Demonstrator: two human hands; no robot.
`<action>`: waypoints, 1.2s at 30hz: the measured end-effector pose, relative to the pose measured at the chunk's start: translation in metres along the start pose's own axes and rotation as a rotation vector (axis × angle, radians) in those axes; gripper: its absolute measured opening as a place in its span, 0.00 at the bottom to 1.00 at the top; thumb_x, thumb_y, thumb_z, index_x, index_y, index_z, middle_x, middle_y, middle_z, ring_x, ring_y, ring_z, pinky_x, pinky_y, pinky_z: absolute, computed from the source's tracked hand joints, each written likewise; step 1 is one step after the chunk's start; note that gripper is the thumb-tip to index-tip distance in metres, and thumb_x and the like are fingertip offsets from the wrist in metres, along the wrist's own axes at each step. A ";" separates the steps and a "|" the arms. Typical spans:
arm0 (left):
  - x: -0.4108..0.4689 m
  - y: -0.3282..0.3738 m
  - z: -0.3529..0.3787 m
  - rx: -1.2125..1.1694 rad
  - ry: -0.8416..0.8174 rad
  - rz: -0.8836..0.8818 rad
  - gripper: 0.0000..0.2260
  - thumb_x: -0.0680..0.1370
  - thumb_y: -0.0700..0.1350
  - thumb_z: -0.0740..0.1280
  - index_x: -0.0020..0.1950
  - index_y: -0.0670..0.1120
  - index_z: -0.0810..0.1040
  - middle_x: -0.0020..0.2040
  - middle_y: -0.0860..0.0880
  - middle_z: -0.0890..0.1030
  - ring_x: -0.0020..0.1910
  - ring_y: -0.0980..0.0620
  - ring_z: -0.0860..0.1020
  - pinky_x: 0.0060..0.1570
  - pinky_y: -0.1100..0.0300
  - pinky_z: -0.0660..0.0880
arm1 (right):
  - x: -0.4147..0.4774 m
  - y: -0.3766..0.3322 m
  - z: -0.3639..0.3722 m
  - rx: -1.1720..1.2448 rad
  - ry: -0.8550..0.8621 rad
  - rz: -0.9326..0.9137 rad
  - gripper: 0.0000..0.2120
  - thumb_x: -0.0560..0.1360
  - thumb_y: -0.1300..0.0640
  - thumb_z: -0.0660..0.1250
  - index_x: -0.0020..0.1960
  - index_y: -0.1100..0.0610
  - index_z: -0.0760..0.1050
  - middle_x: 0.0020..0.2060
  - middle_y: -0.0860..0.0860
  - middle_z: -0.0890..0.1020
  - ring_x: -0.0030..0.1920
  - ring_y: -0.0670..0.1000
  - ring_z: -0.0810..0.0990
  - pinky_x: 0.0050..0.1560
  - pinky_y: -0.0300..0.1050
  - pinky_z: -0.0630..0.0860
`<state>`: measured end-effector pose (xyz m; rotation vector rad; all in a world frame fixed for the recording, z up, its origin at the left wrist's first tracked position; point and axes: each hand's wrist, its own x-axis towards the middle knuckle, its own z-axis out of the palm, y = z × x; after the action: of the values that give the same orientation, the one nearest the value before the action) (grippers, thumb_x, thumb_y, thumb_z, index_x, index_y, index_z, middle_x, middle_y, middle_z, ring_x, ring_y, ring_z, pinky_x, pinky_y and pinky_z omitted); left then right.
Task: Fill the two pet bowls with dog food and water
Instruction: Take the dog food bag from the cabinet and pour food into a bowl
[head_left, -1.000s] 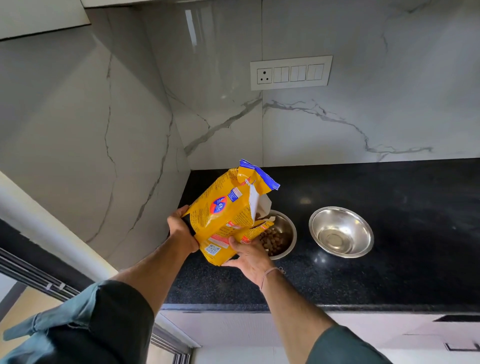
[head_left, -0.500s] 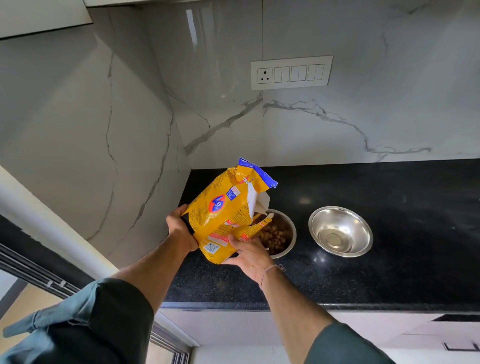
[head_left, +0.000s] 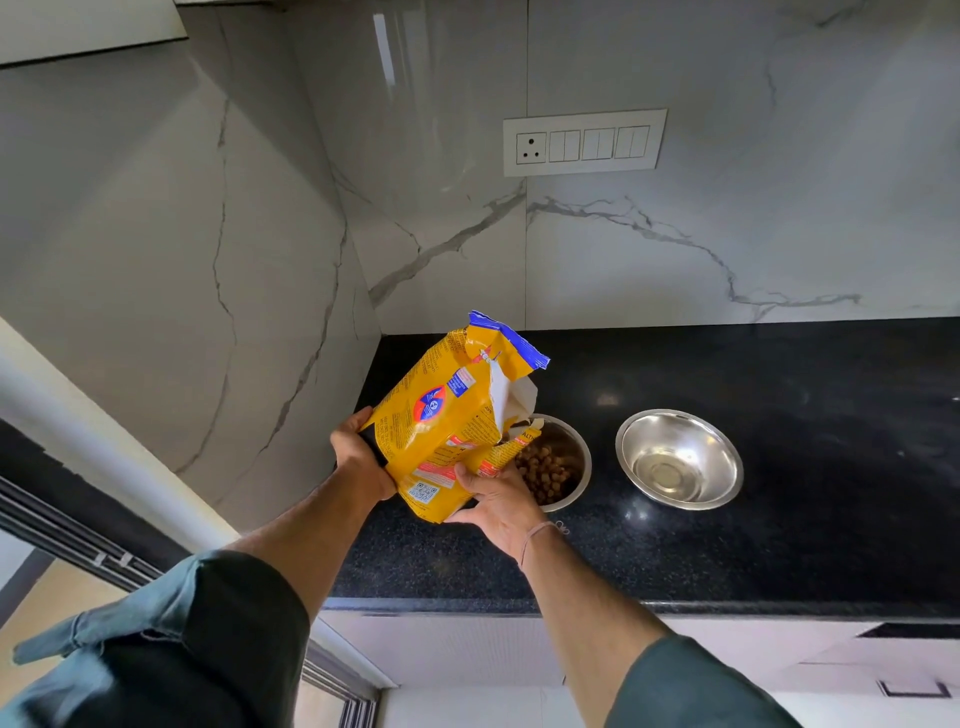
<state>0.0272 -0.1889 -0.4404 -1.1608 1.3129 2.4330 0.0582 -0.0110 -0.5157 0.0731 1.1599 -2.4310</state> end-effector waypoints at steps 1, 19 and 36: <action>0.000 0.000 0.000 -0.001 0.003 -0.002 0.15 0.75 0.62 0.63 0.47 0.53 0.80 0.55 0.46 0.86 0.60 0.42 0.83 0.65 0.41 0.74 | 0.000 0.000 0.000 0.000 -0.001 -0.002 0.31 0.72 0.61 0.76 0.72 0.49 0.72 0.67 0.55 0.81 0.69 0.64 0.76 0.62 0.83 0.67; 0.006 -0.001 0.002 -0.034 -0.007 -0.010 0.14 0.77 0.61 0.62 0.48 0.53 0.80 0.49 0.45 0.86 0.53 0.41 0.83 0.64 0.43 0.74 | -0.003 -0.005 0.001 -0.035 0.007 -0.021 0.32 0.69 0.61 0.77 0.71 0.48 0.74 0.66 0.53 0.82 0.67 0.62 0.78 0.61 0.82 0.69; 0.003 0.000 0.003 -0.032 0.015 -0.002 0.13 0.75 0.62 0.63 0.47 0.54 0.78 0.50 0.47 0.86 0.55 0.43 0.83 0.62 0.43 0.75 | 0.000 -0.003 -0.001 -0.056 0.000 0.003 0.38 0.67 0.60 0.79 0.74 0.51 0.71 0.67 0.54 0.81 0.69 0.63 0.77 0.61 0.82 0.70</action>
<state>0.0240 -0.1876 -0.4413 -1.1889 1.2811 2.4578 0.0571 -0.0083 -0.5141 0.0578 1.2264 -2.3945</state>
